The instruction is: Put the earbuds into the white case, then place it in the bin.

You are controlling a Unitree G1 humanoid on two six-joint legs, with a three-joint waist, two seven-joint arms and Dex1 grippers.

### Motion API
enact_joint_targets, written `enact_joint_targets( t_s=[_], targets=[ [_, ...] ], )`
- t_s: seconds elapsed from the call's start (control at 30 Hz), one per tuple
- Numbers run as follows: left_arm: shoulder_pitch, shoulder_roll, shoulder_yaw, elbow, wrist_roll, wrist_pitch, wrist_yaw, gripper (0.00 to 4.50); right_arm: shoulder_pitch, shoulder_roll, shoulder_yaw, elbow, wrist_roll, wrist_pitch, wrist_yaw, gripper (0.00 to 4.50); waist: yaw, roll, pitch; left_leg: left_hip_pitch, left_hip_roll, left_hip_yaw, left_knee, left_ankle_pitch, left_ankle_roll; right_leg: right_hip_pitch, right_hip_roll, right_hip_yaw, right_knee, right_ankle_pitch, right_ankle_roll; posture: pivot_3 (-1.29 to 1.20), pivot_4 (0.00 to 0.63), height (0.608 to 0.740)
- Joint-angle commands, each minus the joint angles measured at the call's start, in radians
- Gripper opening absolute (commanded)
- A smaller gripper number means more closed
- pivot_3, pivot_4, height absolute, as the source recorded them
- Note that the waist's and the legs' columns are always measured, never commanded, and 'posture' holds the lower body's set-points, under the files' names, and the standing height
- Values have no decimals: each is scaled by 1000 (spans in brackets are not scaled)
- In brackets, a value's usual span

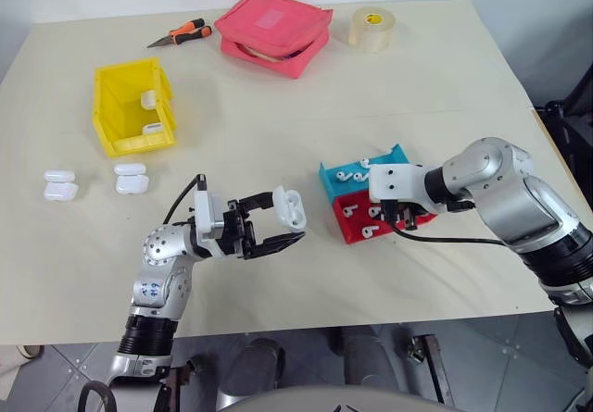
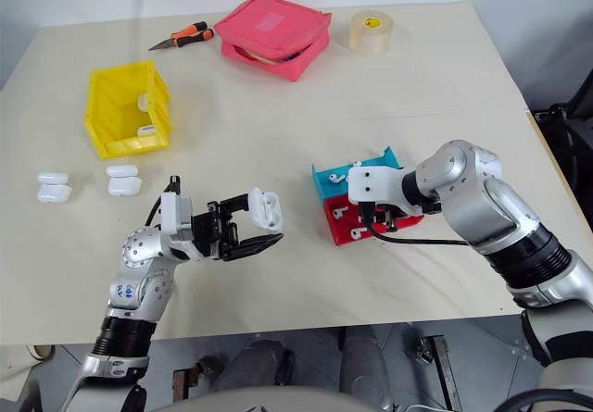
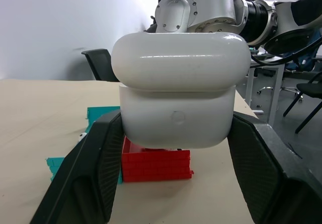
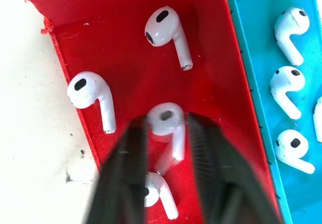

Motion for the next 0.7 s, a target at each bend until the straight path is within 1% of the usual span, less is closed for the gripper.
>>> enact_joint_targets(
  t_s=[0.03,0.23,0.37,0.47,0.57,0.7],
  targets=[
    [6,8,2,-38,-4,-15,4,2754,-6,10,-5,-7,-13,-5,7,490,0,0,0,0,0,0,0,0,0,0,0,0,0,0,0,0,150,740],
    [4,9,4,-33,-4,-17,4,2754,-7,17,-20,-3,-13,-1,-1,490,0,0,0,0,0,0,0,0,0,0,0,0,0,0,0,0,150,740],
    [23,14,8,-41,-9,-21,-4,2754,13,15,-49,-39,-2,35,-25,490,0,0,0,0,0,0,0,0,0,0,0,0,0,0,0,0,150,740],
    [16,12,6,-28,-9,-24,-8,2754,22,12,-83,-59,6,56,-50,490,1,0,0,0,0,0,0,0,0,0,0,0,0,0,0,0,150,740],
    [-17,7,3,16,-8,-31,-24,2754,27,36,-140,-62,35,66,-92,490,1,0,0,0,0,0,0,0,0,0,0,0,0,0,0,0,150,740],
    [-51,-1,-3,54,-10,-38,-48,2754,59,44,-211,-114,71,112,-139,490,1,0,0,-1,0,0,0,0,0,-1,0,0,0,0,0,0,150,740]
  ],
)
